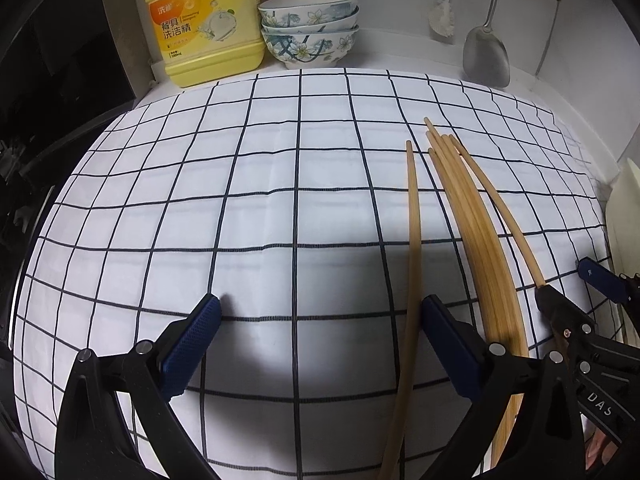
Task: Organize utensils
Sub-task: 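Return both open tools to the chopstick row on the grid cloth, then close the right tool on a chopstick while the left tool grasps another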
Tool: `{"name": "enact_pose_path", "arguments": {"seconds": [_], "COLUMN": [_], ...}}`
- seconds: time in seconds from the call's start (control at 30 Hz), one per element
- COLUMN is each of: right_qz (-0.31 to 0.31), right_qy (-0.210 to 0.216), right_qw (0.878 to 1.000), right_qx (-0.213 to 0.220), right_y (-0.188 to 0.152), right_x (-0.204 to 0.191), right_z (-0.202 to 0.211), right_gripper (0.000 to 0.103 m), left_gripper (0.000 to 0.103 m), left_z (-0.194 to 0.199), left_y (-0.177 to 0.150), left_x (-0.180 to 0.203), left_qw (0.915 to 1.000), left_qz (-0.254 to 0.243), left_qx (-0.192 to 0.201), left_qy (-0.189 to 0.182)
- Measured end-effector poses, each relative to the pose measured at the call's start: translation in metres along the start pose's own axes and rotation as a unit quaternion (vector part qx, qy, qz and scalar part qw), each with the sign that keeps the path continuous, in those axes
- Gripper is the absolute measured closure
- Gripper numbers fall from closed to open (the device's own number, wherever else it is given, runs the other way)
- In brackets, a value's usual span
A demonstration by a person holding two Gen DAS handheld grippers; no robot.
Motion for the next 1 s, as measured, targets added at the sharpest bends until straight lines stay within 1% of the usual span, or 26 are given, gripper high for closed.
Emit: {"name": "enact_pose_path", "arguments": {"seconds": [0.17,0.23,0.27,0.3,0.33,0.4,0.43,0.47,0.5,0.53,0.57,0.63,0.67,0.7,0.73,0.87,1.0], "right_qz": [0.006,0.016,0.02,0.024,0.03,0.039,0.043,0.045,0.048,0.052,0.055,0.056,0.056,0.054,0.052,0.04,0.03], "right_qy": [0.01,0.013,0.017,0.021,0.023,0.026,0.027,0.03,0.032,0.027,0.024,0.021,0.02,0.02,0.022,0.03,0.04], "right_qw": [1.0,1.0,1.0,0.999,0.999,0.999,0.999,0.998,0.998,0.998,0.998,0.998,0.998,0.998,0.998,0.999,0.998], "right_qx": [0.003,0.005,0.006,0.006,0.007,0.007,0.007,0.007,0.007,0.007,0.008,0.012,0.012,0.011,0.012,0.012,0.027], "right_y": [0.004,0.006,0.006,0.007,0.007,0.007,0.007,0.007,0.007,0.006,0.006,0.006,0.006,0.005,0.005,0.002,0.005], "right_x": [-0.005,-0.009,-0.011,-0.014,-0.016,-0.021,-0.023,-0.025,-0.027,-0.028,-0.03,-0.03,-0.03,-0.03,-0.03,-0.029,-0.031], "right_z": [-0.004,-0.005,-0.005,-0.005,-0.004,-0.004,-0.004,-0.004,-0.003,-0.003,-0.003,-0.003,-0.002,-0.002,-0.001,0.003,0.014], "right_gripper": [0.038,0.042,0.047,0.053,0.055,0.064,0.066,0.074,0.084,0.088,0.092,0.094,0.096,0.097,0.097,0.097,0.097], "left_gripper": [0.007,0.012,0.015,0.021,0.027,0.034,0.038,0.04,0.047,0.055,0.06,0.077,0.082,0.091,0.095,0.096,0.096], "left_z": [-0.001,0.0,0.001,0.002,0.004,0.006,0.006,0.007,0.008,0.009,0.01,0.012,0.012,0.012,0.013,0.014,0.018], "left_y": [0.003,0.003,0.003,0.003,0.003,0.004,0.004,0.004,0.004,0.004,0.004,0.003,0.003,0.002,0.002,0.0,-0.004], "left_x": [0.001,0.003,0.003,0.005,0.006,0.009,0.01,0.011,0.012,0.013,0.014,0.016,0.017,0.018,0.018,0.016,0.014], "left_qw": [1.0,1.0,0.9999,0.9999,0.9998,0.9997,0.9996,0.9996,0.9995,0.9994,0.9993,0.9992,0.9991,0.9991,0.9991,0.999,0.9988], "left_qz": [0.002,0.0,-0.002,-0.005,-0.009,-0.014,-0.015,-0.016,-0.017,-0.019,-0.021,-0.023,-0.024,-0.024,-0.024,-0.023,-0.014], "left_qx": [0.003,0.006,0.008,0.01,0.013,0.017,0.018,0.019,0.021,0.022,0.023,0.024,0.025,0.026,0.026,0.03,0.029], "left_qy": [-0.003,-0.005,-0.006,-0.008,-0.011,-0.013,-0.016,-0.016,-0.018,-0.019,-0.02,-0.022,-0.024,-0.025,-0.025,-0.025,-0.037]}}
Point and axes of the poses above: each gripper's, at about its wrist camera, not at the fingertips, and z roughly against the way its jaws point, x to its right, y to its top, the point moved 6 cm from there along -z, roughly the way its jaws point, and after that the axes turned 3 degrees about y, right-handed, at the moved point
